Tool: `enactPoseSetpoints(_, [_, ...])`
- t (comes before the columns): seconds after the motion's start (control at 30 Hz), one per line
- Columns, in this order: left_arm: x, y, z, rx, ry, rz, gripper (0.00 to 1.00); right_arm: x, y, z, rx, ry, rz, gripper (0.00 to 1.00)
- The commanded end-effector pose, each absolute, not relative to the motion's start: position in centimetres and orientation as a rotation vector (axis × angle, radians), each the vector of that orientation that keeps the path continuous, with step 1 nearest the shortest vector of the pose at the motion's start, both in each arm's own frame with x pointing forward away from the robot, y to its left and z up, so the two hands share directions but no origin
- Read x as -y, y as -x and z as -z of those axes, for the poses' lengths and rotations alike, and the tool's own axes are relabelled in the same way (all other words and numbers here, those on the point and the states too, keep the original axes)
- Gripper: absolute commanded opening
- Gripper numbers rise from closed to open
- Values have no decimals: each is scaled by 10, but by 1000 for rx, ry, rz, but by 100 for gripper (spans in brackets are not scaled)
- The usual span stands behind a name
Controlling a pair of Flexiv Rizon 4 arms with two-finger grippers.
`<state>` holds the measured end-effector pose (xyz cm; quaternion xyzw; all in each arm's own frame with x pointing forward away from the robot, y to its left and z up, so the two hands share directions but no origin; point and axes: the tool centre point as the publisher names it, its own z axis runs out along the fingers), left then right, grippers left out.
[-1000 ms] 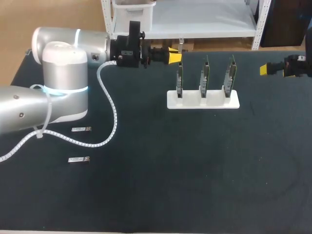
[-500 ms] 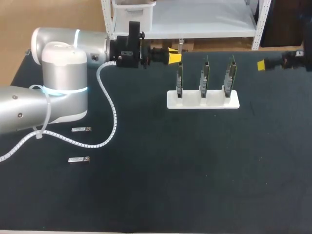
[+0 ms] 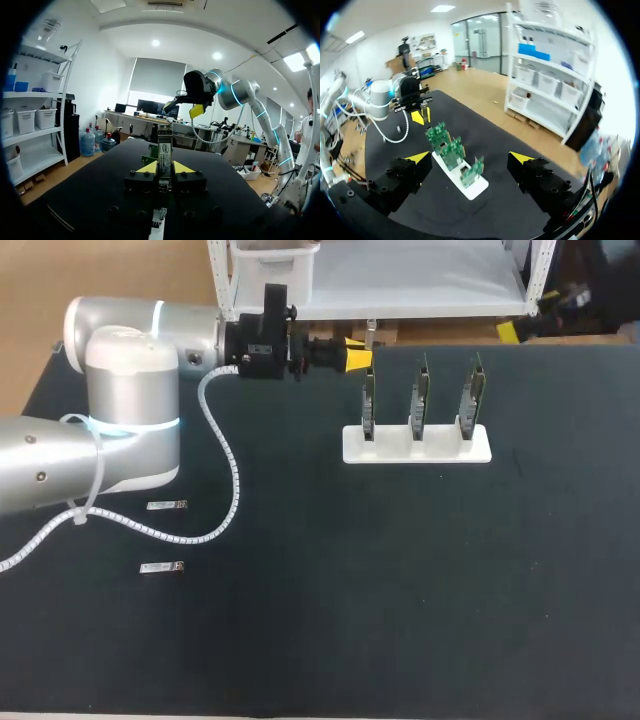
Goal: Pick up the optical module with the left hand, and insert it into the network port with the right hand.
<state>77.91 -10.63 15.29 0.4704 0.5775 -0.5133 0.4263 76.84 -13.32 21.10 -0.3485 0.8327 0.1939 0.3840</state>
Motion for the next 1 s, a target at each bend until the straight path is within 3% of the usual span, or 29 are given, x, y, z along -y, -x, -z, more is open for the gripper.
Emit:
enactPoseSetpoints(0.03, [106,-777,-152,-1442,-1170,1278,0,110,-789,-209,-1944,1304,-943,100])
enactPoseSetpoints(0.37, [106,-777,-152,-1442,-1170,1278,0,62,-790,-204,-1832,1491,-1102,100])
enactPoseSetpoints(1.0, [106,-777,-152,-1442,-1170,1278,0,13,-790,-198,-1726,1555,-1240,100])
